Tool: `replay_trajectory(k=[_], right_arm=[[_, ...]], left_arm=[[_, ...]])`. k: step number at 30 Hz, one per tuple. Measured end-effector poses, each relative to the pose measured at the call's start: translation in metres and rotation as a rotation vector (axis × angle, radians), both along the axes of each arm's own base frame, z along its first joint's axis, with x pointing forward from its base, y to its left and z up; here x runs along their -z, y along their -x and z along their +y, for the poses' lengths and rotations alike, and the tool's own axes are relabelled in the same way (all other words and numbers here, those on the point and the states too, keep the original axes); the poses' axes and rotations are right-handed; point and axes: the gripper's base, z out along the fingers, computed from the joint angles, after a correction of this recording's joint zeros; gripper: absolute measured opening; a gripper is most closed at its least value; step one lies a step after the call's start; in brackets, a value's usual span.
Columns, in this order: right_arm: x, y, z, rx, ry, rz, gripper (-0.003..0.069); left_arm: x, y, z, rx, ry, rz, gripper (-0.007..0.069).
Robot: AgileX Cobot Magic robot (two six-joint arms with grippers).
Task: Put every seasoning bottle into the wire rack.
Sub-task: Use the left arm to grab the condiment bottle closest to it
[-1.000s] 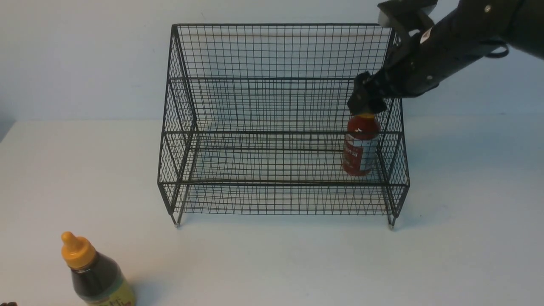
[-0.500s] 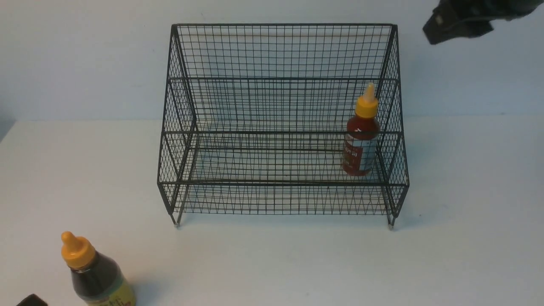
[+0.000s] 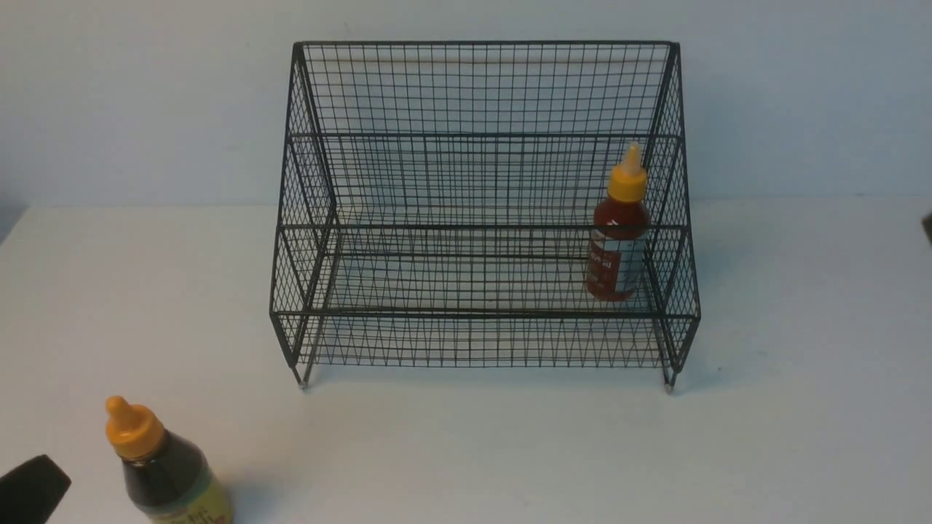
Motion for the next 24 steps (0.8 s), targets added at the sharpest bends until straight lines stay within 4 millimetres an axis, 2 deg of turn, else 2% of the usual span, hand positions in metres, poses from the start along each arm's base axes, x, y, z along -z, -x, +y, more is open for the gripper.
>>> replay_trajectory(k=[1,2,3,6,7,10,11,17,20,24], right_arm=[[0.004,0.004,-0.001,-0.002,-0.005,0.009,-0.0015],[0.006,0.005,-0.001,-0.003,-0.005,0.015,-0.0015],[0.014,0.008,-0.001,-0.005,-0.003,0.035,-0.0015],[0.021,0.008,-0.001,-0.004,0.003,0.055,-0.0015],[0.024,0.007,-0.001,-0.004,0.006,0.066,-0.0015],[0.025,0.007,-0.001,-0.004,0.006,0.070,-0.0015],[0.025,0.007,-0.001,-0.004,0.006,0.070,-0.0015],[0.025,0.007,-0.001,-0.006,0.007,0.069,-0.0015],[0.025,0.007,-0.001,-0.006,0.007,0.069,-0.0015],[0.025,0.007,-0.001,-0.006,0.007,0.069,-0.0015]], left_arm=[[-0.010,-0.007,0.001,0.027,-0.096,0.070,0.0000],[-0.011,-0.008,0.000,0.032,-0.102,0.081,0.0000],[-0.017,-0.022,0.002,0.059,-0.183,0.189,0.0020],[-0.020,-0.038,0.003,0.089,-0.250,0.310,0.0062],[-0.020,-0.053,0.005,0.106,-0.287,0.389,0.0121],[-0.014,-0.077,0.007,0.122,-0.331,0.485,0.0234],[-0.012,-0.086,0.008,0.128,-0.350,0.506,0.0293],[-0.005,-0.115,0.008,0.179,-0.444,0.490,0.0548],[0.004,-0.124,0.005,0.231,-0.450,0.516,0.0603],[0.014,-0.136,0.002,0.288,-0.460,0.532,0.0601]])
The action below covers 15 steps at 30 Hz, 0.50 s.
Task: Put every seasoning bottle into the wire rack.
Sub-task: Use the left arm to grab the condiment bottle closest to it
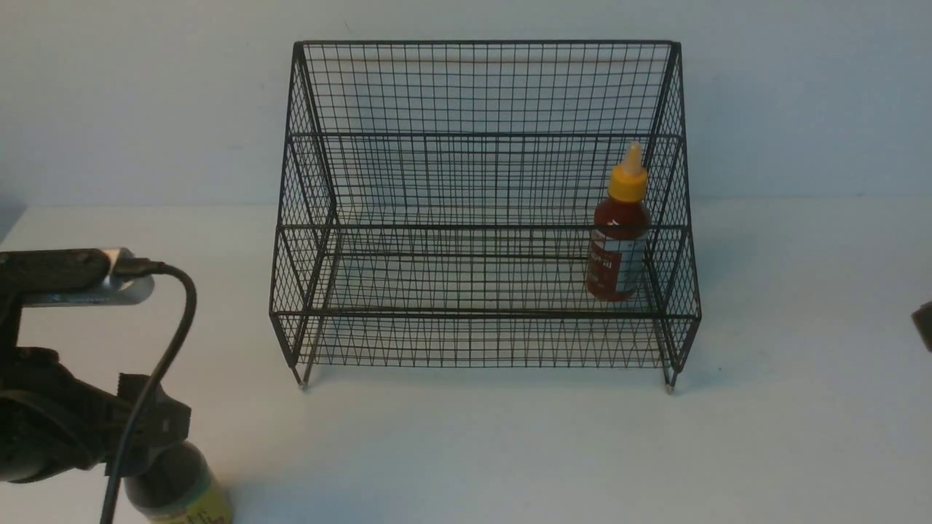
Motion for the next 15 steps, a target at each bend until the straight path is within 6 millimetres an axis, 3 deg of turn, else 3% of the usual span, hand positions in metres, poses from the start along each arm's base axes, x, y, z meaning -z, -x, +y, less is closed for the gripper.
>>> replay_trajectory(k=[4,8,15], right_arm=[[0.000,0.000,0.000,0.000,0.000,0.000,-0.0015],[0.000,0.000,0.000,0.000,-0.001,0.000,-0.0015],[0.000,0.000,0.000,-0.001,0.000,0.000,-0.0015]], left_arm=[[0.008,-0.006,-0.001,0.023,-0.007,0.038,0.0521],[0.010,-0.007,0.000,0.031,-0.023,0.047,0.0301],[-0.001,-0.004,0.000,0.070,-0.046,0.087,0.0290]])
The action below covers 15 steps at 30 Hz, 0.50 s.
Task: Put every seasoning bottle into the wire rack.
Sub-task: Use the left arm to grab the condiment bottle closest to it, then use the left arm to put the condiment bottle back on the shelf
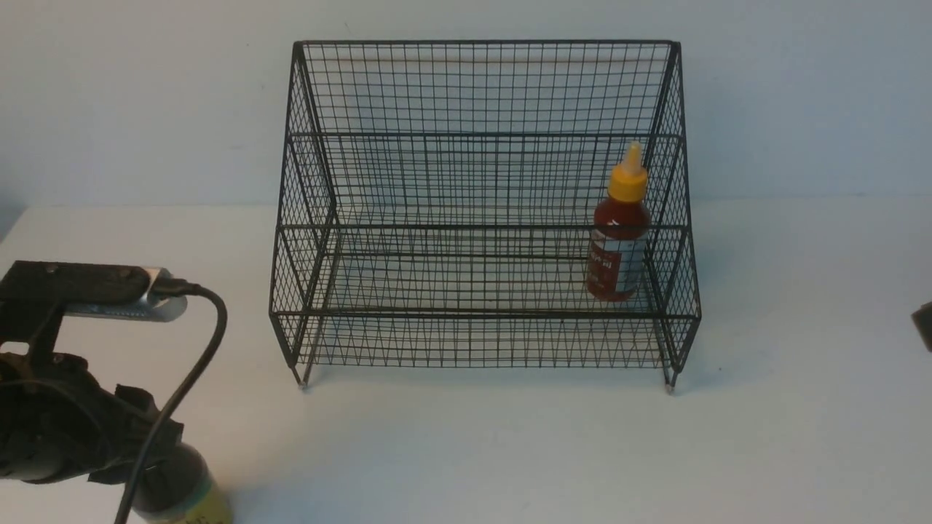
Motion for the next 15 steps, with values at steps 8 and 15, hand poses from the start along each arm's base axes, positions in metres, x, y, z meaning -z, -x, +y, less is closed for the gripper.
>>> replay_trajectory(k=[8,15], right_arm=[[0.000,0.000,0.000,0.000,0.000,0.000,-0.0015],[0.000,0.000,0.001,-0.002,-0.010,0.002,-0.0015]], left_arm=[[-0.114,0.010,-0.005,0.037,0.048,-0.146,0.0290],[-0.186,-0.013,-0.019,0.086,0.214,-0.305,0.0290]])
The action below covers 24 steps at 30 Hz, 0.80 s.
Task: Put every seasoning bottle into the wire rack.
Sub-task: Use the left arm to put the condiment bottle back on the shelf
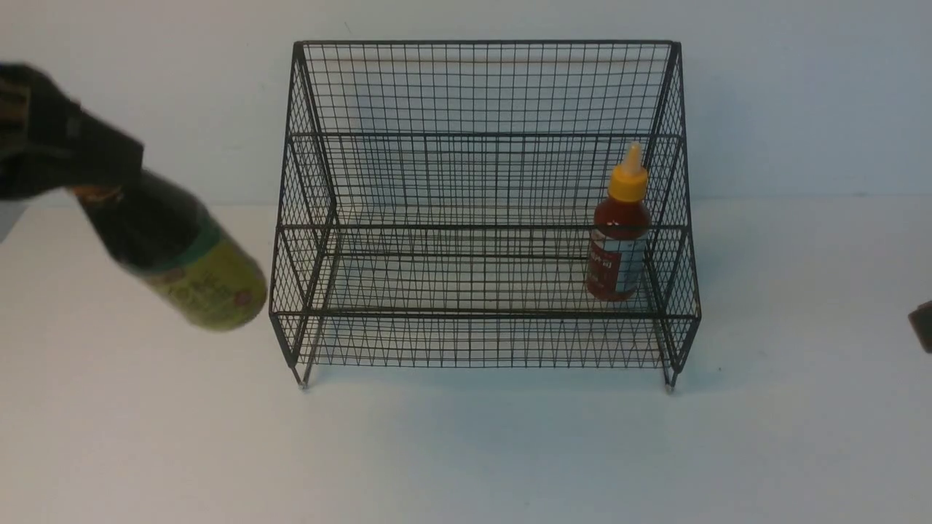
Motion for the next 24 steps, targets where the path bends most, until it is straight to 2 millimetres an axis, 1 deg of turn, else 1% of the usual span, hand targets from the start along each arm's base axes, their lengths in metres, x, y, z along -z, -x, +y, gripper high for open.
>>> replay_trajectory(k=[3,4,5,6,7,10,13,14,15,16,17,18,19,21,22,23,24], right_arm=[[0.000,0.000,0.000,0.000,0.000,0.000,-0.0015],[0.000,0.000,0.000,0.000,0.000,0.000,-0.0015],[0.000,0.000,0.000,0.000,0.000,0.000,-0.0015],[0.000,0.000,0.000,0.000,0.000,0.000,-0.0015],[0.000,0.000,0.000,0.000,0.000,0.000,-0.0015],[0.000,0.000,0.000,-0.001,0.001,0.000,-0.0015],[0.000,0.000,-0.001,0.001,0.007,-0.002,-0.0015],[0.000,0.000,-0.001,0.001,0.008,-0.002,-0.0015],[0.000,0.000,-0.001,0.002,0.010,-0.003,-0.0015],[0.000,0.000,-0.001,0.003,0.012,-0.004,-0.0015],[0.000,-0.001,-0.001,0.005,0.018,-0.005,-0.0015],[0.000,-0.001,-0.002,0.005,0.019,-0.006,-0.0015],[0.000,-0.001,-0.002,0.006,0.022,-0.007,-0.0015],[0.001,-0.001,-0.003,0.012,0.040,-0.012,-0.0015],[0.001,-0.001,-0.004,0.013,0.046,-0.014,-0.0015],[0.001,-0.002,-0.005,0.017,0.058,-0.017,-0.0015],[0.001,-0.002,-0.006,0.019,0.065,-0.019,-0.0015]], left_arm=[[-0.003,-0.028,-0.010,0.056,0.007,0.019,0.0290],[-0.004,-0.041,-0.017,0.082,0.002,0.025,0.0290],[-0.001,-0.053,-0.022,0.100,-0.005,0.041,0.0290],[-0.002,-0.059,-0.029,0.121,-0.009,0.039,0.0290],[0.002,-0.072,-0.039,0.153,-0.018,0.055,0.0290],[0.002,-0.095,-0.066,0.203,-0.028,0.061,0.0290],[0.006,-0.119,-0.101,0.232,-0.052,0.070,0.0290],[0.010,-0.122,-0.104,0.232,-0.058,0.078,0.0290],[0.011,-0.126,-0.115,0.243,-0.064,0.080,0.0290],[0.016,-0.134,-0.127,0.248,-0.075,0.084,0.0290],[0.021,-0.142,-0.149,0.279,-0.085,0.082,0.0290],[0.022,-0.143,-0.152,0.281,-0.084,0.083,0.0290],[0.026,-0.146,-0.162,0.296,-0.086,0.085,0.0290],[0.043,-0.154,-0.194,0.347,-0.088,0.094,0.0290],[0.043,-0.154,-0.196,0.350,-0.086,0.088,0.0290],[0.051,-0.156,-0.210,0.370,-0.082,0.090,0.0290],[0.056,-0.156,-0.219,0.383,-0.081,0.090,0.0290]])
